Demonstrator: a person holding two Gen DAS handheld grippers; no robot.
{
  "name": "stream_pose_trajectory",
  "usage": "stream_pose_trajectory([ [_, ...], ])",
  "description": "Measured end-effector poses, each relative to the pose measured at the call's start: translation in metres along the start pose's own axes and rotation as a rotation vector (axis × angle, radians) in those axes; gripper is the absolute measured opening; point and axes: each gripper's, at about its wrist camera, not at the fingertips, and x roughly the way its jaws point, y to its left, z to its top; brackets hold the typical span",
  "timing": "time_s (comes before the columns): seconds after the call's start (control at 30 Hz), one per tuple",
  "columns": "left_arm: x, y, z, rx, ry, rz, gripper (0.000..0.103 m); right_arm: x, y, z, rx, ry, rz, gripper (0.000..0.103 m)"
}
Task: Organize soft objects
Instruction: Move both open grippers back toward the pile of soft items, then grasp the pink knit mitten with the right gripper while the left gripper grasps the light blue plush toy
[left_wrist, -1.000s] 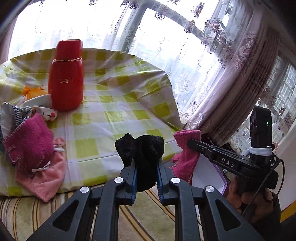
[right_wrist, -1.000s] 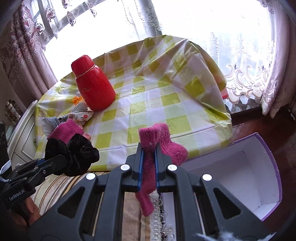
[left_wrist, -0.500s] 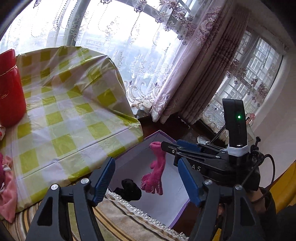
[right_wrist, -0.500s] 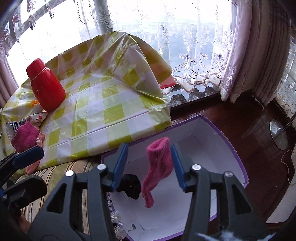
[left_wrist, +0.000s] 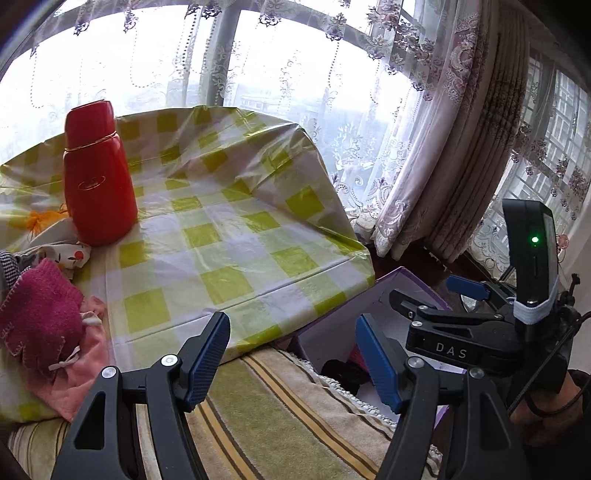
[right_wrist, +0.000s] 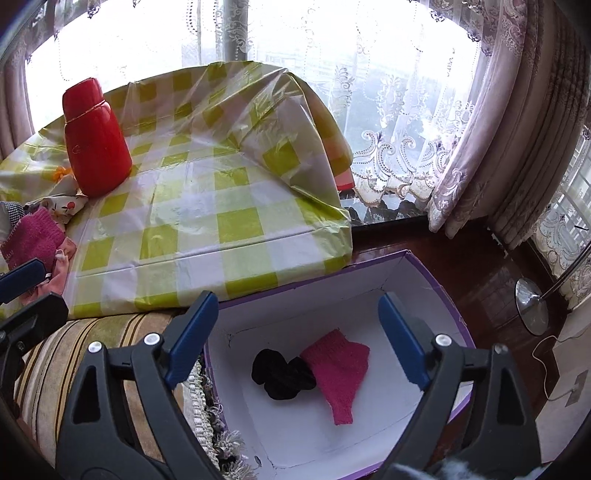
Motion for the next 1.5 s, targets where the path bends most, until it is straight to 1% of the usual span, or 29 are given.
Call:
stream_pose_trajectory([
  [0.1, -0.009, 0.023, -0.006, -0.055, -0.019, 0.047, 0.071, 0.002, 0.018, 0.0, -0.026, 0.014, 0.073, 0.09],
  [0.2, -0.022, 0.043, -0.011, -0.098, -0.045, 0.09, 0.071, 0.002, 0.032, 0.001, -0.016, 0.034, 0.177, 0.09],
  [0.27, -0.03, 0.056, -0.013, -0.123, -0.058, 0.11, 0.071, 0.003, 0.046, 0.001, -0.027, 0.048, 0.22, 0.09],
  [0.37, -0.038, 0.076, -0.018, -0.155, -0.065, 0.142, 0.071, 0.004, 0.066, 0.002, -0.053, 0.056, 0.249, 0.09],
  [0.47, -0.044, 0.098, -0.023, -0.208, -0.07, 0.169, 0.071, 0.006, 0.084, 0.004, -0.075, 0.072, 0.282, 0.09],
  [0.6, -0.053, 0.127, -0.031, -0.279, -0.075, 0.202, 0.071, 0.008, 0.113, 0.006, -0.117, 0.079, 0.354, 0.09],
  [0.83, -0.073, 0.176, -0.047, -0.373, -0.09, 0.274, 0.071, 0.015, 0.17, 0.013, -0.199, 0.098, 0.466, 0.09],
  [1.0, -0.082, 0.208, -0.057, -0.451, -0.093, 0.312, 0.071, 0.021, 0.214, 0.015, -0.26, 0.115, 0.528, 0.09],
  [1.27, -0.085, 0.24, -0.065, -0.513, -0.093, 0.335, 0.071, 0.038, 0.27, 0.027, -0.319, 0.124, 0.611, 0.087],
  [1.4, -0.083, 0.252, -0.062, -0.53, -0.092, 0.343, 0.071, 0.042, 0.297, 0.032, -0.373, 0.108, 0.651, 0.085],
  [1.5, -0.083, 0.262, -0.063, -0.547, -0.096, 0.35, 0.071, 0.049, 0.313, 0.034, -0.399, 0.116, 0.673, 0.078],
])
